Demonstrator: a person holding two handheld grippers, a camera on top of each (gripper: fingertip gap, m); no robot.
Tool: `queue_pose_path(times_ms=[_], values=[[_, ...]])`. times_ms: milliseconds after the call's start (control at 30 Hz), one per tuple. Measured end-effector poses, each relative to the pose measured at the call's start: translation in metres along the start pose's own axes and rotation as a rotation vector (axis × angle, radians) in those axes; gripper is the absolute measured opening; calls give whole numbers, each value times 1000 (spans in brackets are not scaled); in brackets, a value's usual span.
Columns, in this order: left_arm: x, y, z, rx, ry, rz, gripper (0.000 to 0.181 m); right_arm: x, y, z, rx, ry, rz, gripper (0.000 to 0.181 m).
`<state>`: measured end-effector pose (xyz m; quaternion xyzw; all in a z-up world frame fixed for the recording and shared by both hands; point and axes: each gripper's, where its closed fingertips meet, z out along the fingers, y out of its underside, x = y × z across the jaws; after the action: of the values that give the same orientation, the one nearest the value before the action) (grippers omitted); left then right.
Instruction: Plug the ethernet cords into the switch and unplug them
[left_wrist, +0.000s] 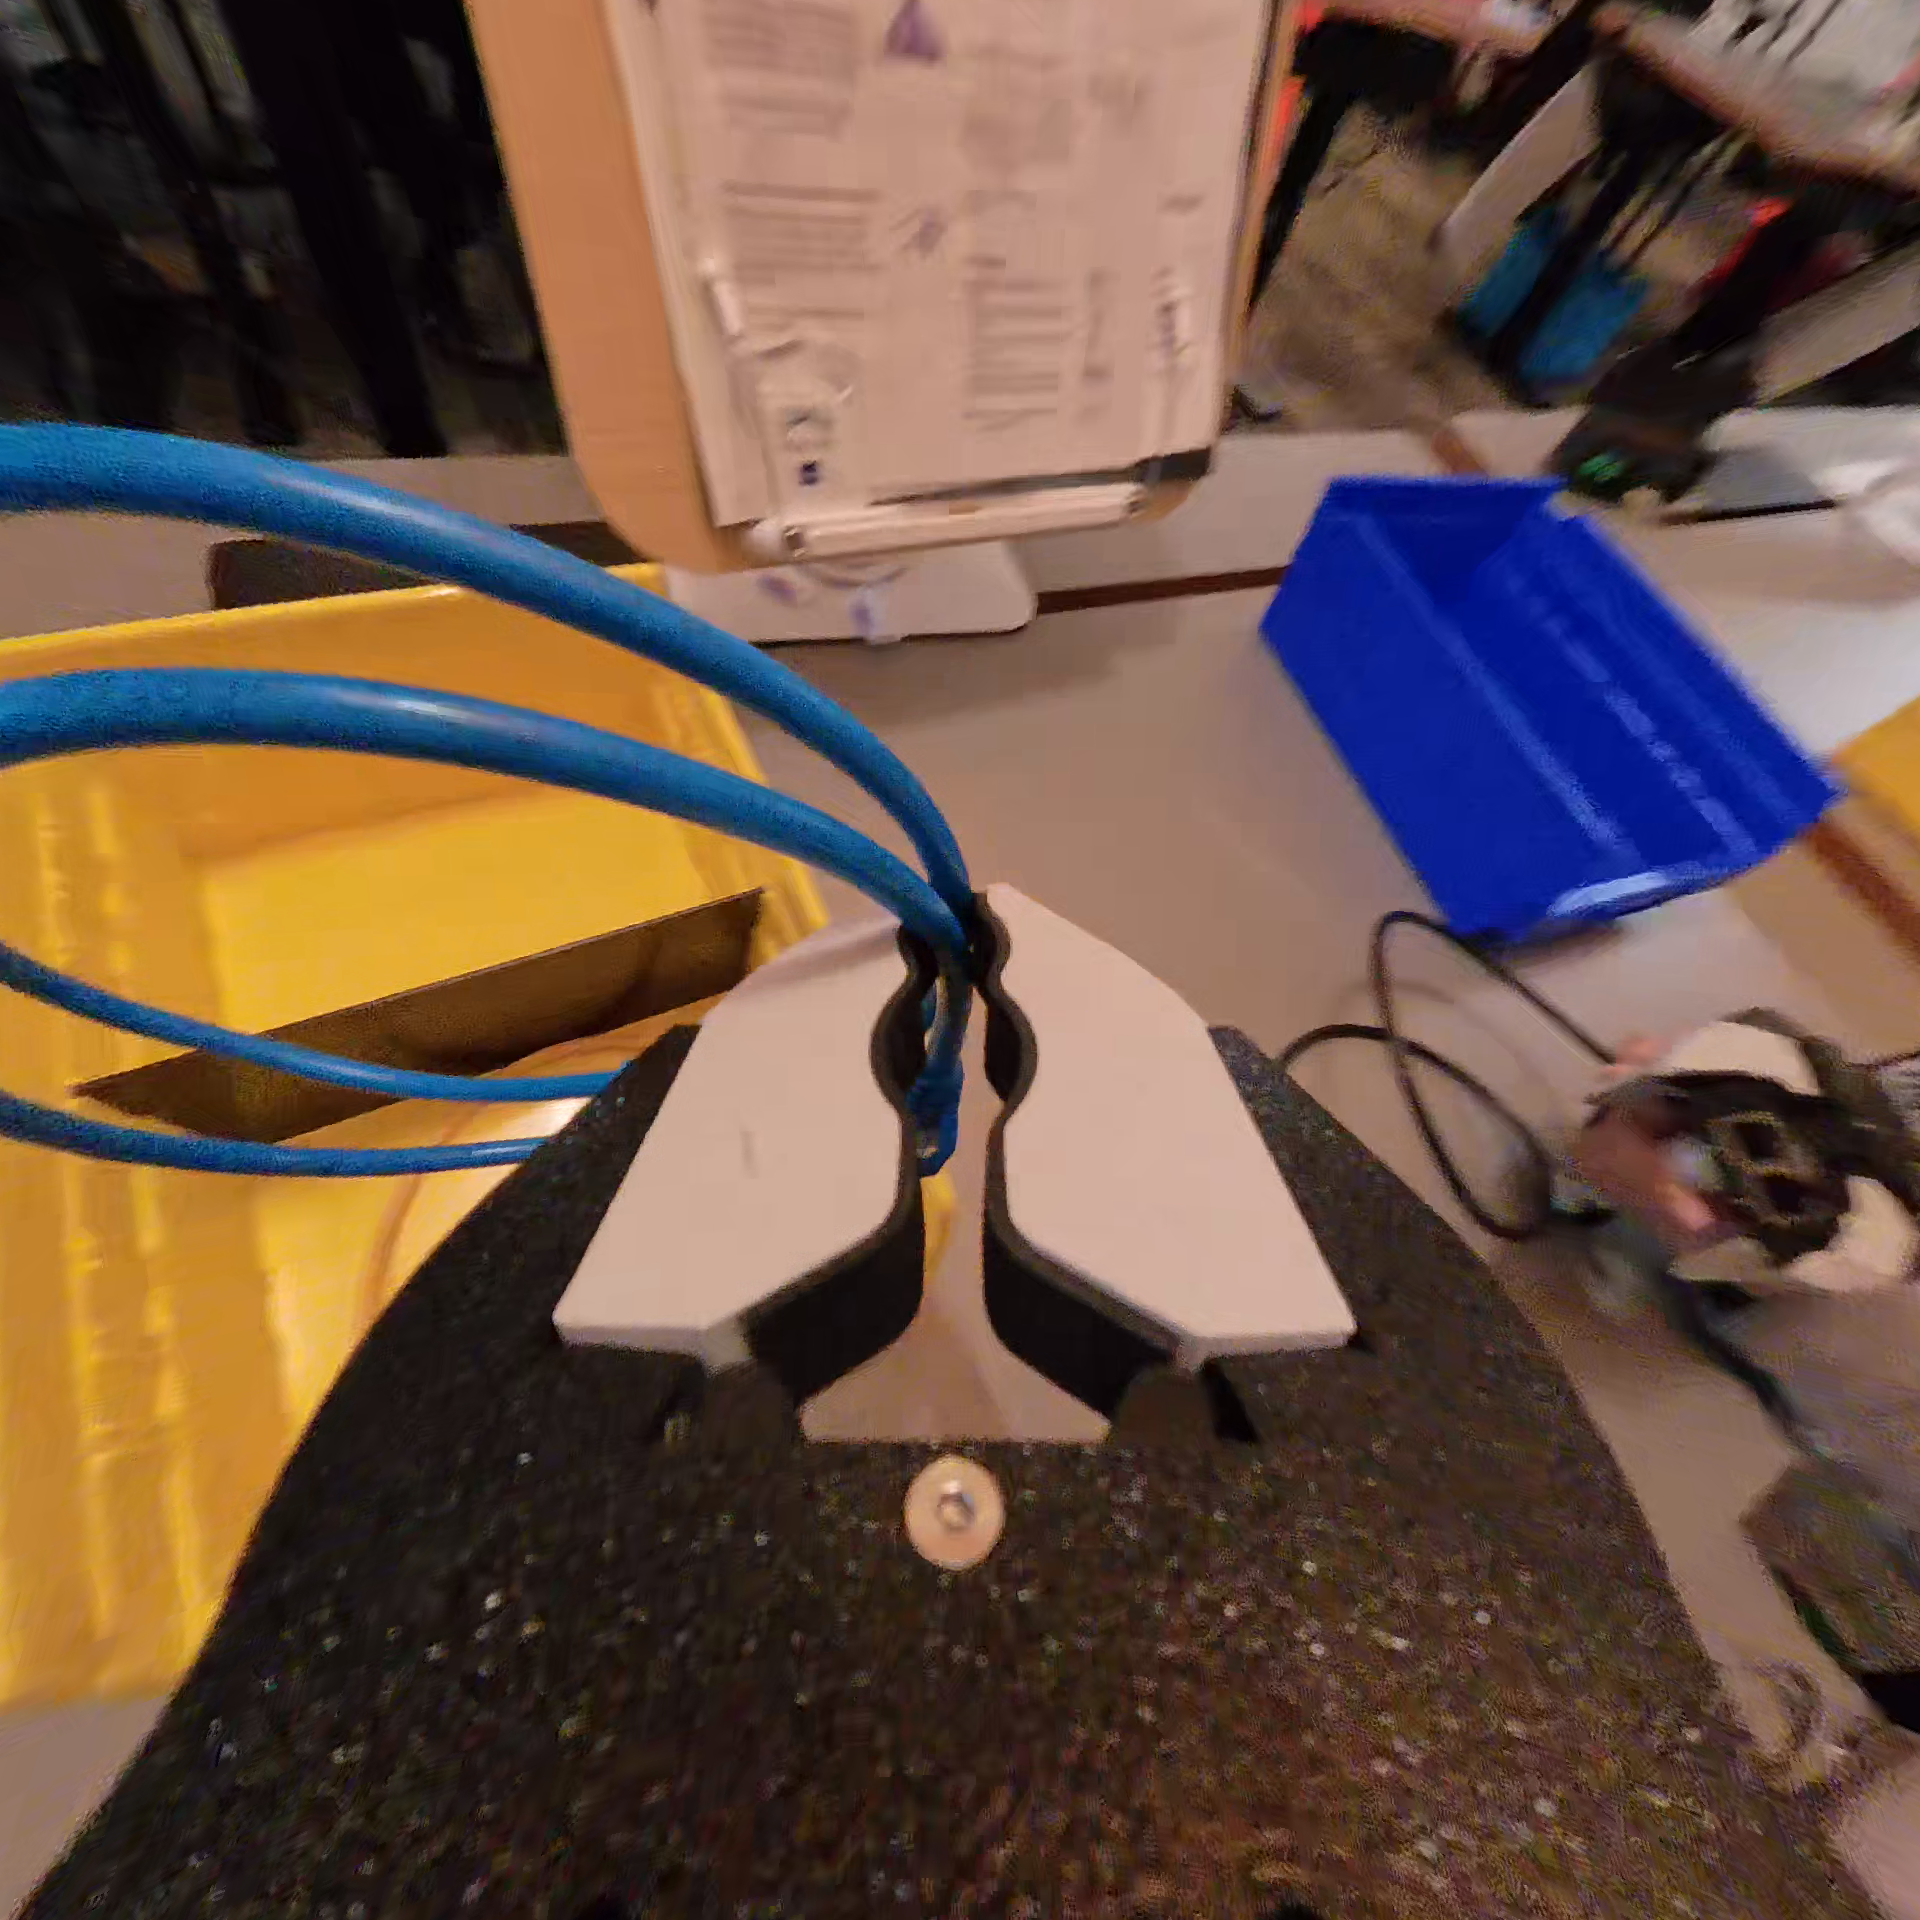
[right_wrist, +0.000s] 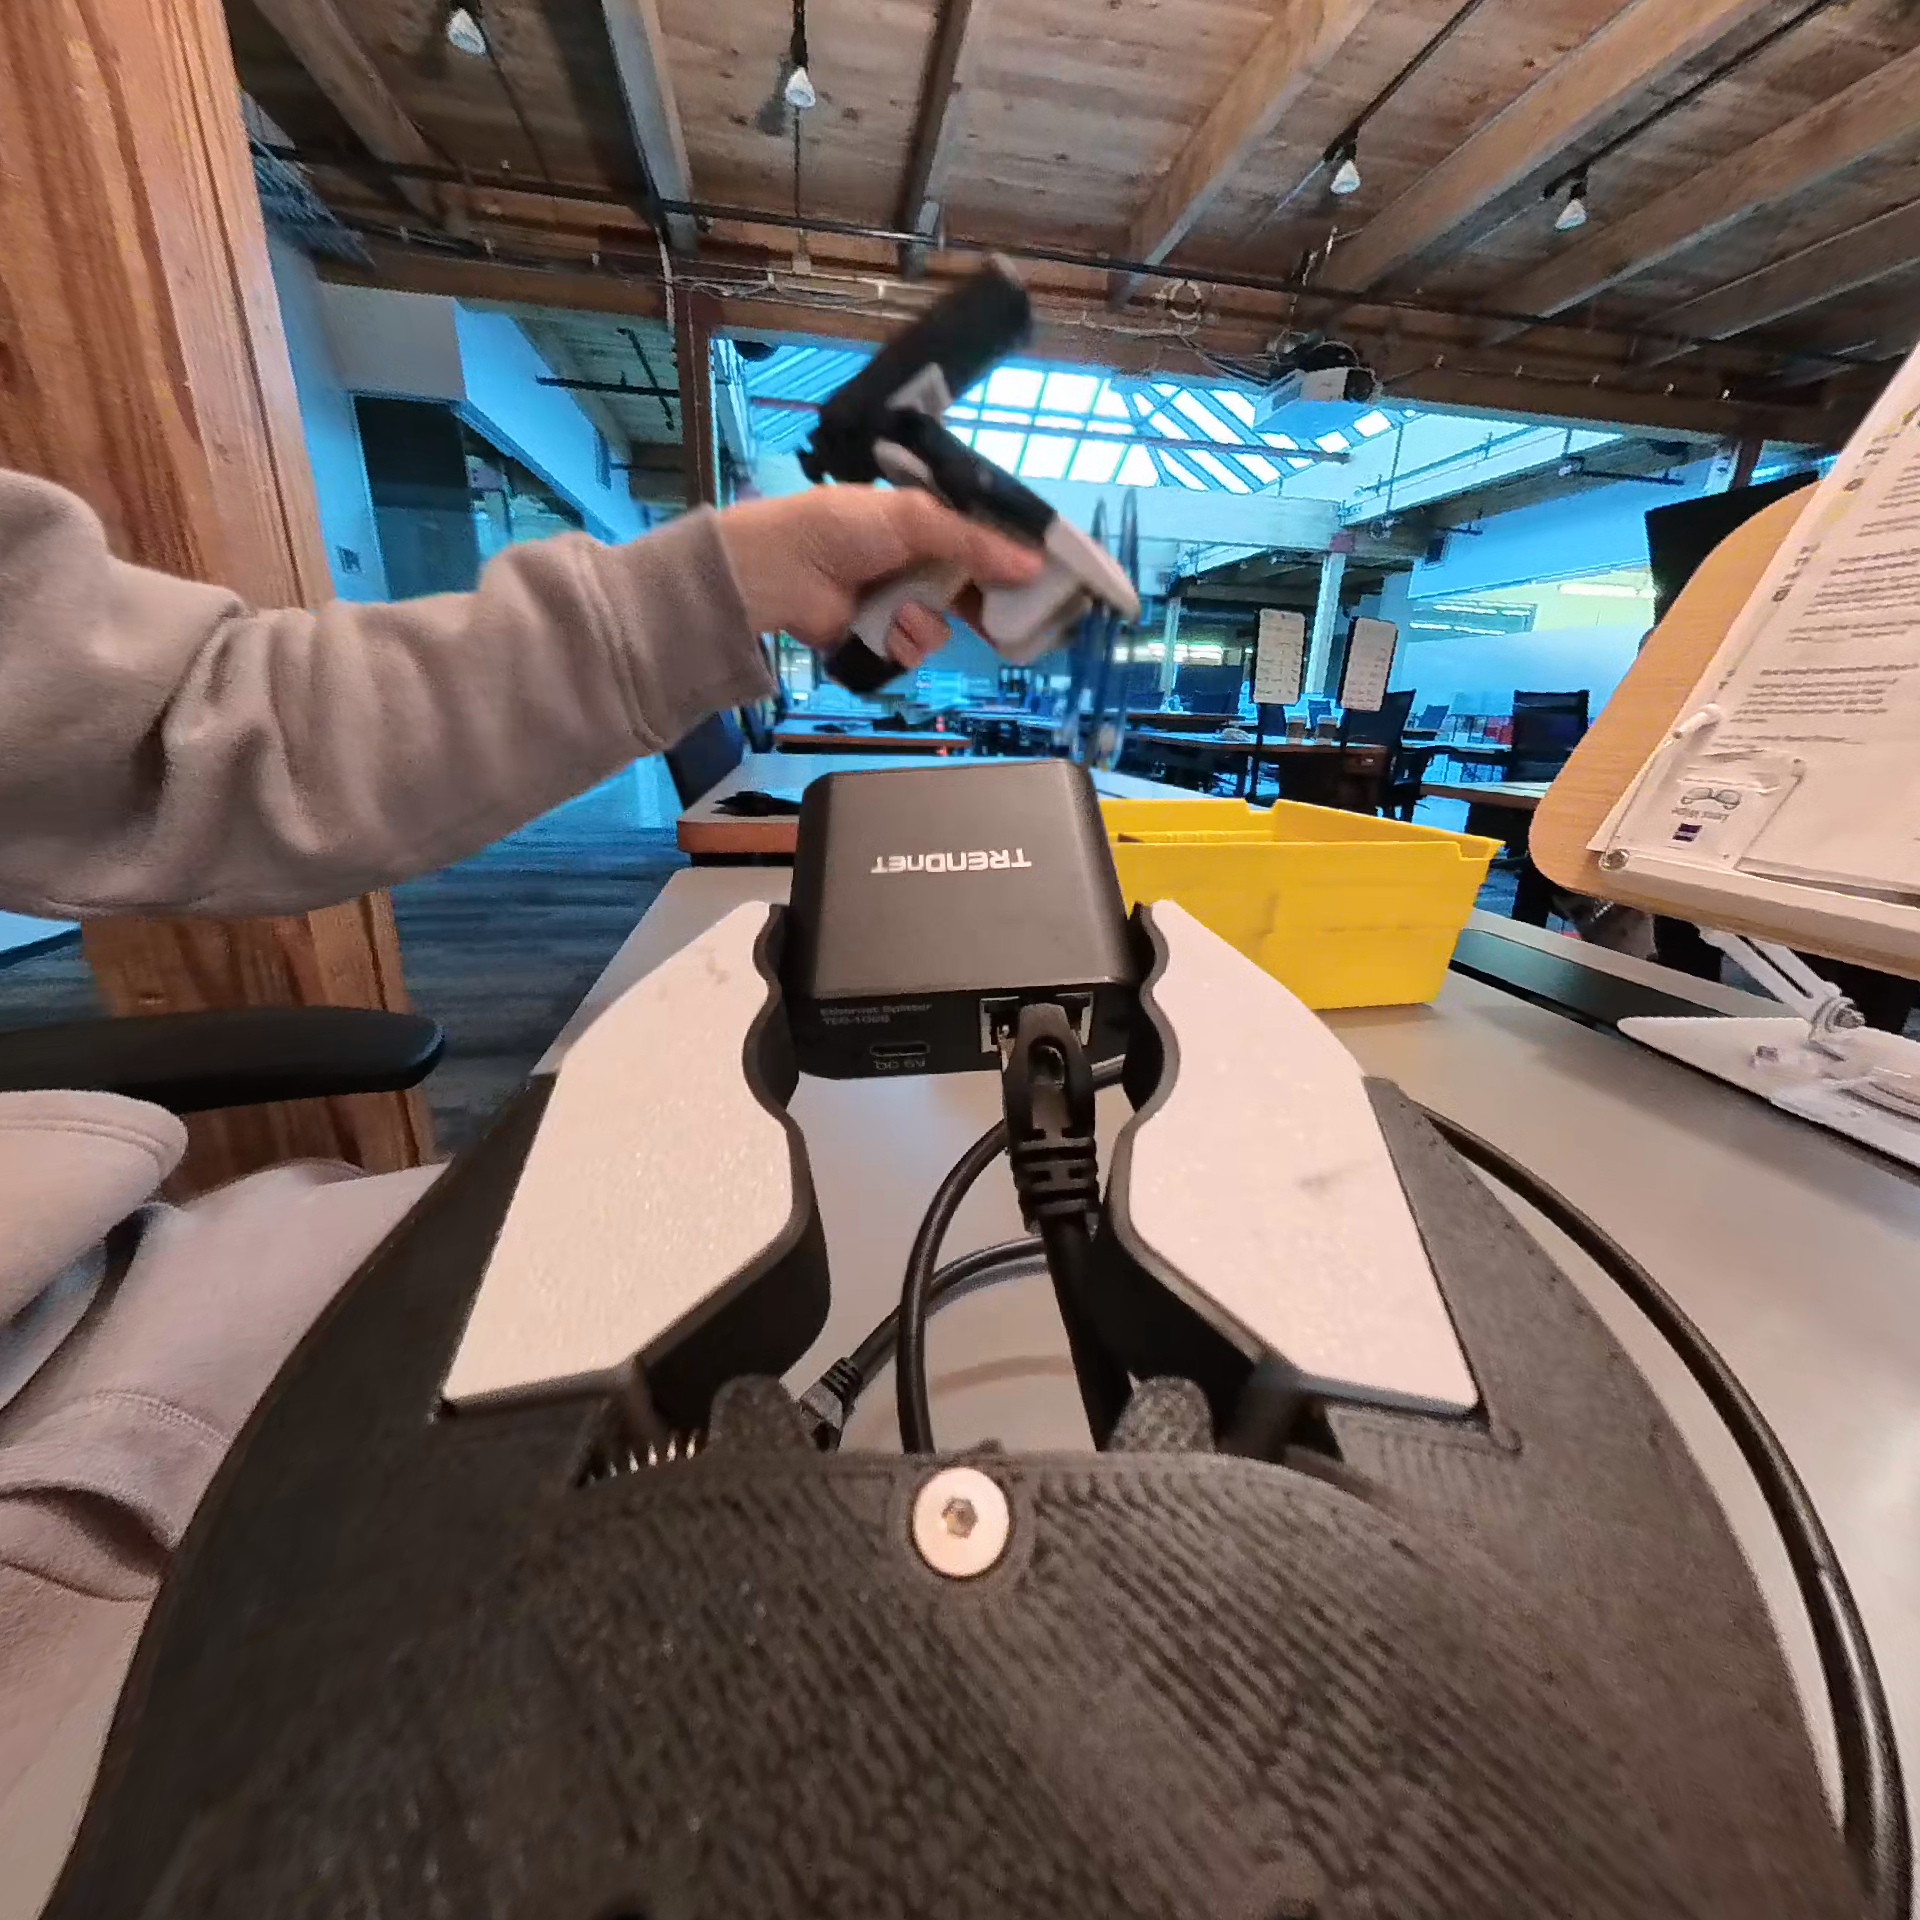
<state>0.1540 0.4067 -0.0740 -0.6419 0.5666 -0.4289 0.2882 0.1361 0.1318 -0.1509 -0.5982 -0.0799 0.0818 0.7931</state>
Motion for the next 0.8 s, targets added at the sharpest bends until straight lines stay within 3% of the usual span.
queue_pose_path(times_ms=[33,167,400,533,733,800], values=[[20,-6,-11,52,76,-28,5,1,1,0,-6,7,-6,62],[88,-6,-44,203,328,-232,5,7,0,-3,-3,31,-11,62],[134,72,-27,283,414,-698,5,11,-4,-14,2,48,-14,62],[126,104,8,305,301,-828,5,10,-3,-12,-2,37,-13,62],[89,84,50,451,169,-877,6,13,-4,-13,11,34,-6,62],[81,78,66,437,159,-893,7,15,-6,-14,21,38,0,62]])
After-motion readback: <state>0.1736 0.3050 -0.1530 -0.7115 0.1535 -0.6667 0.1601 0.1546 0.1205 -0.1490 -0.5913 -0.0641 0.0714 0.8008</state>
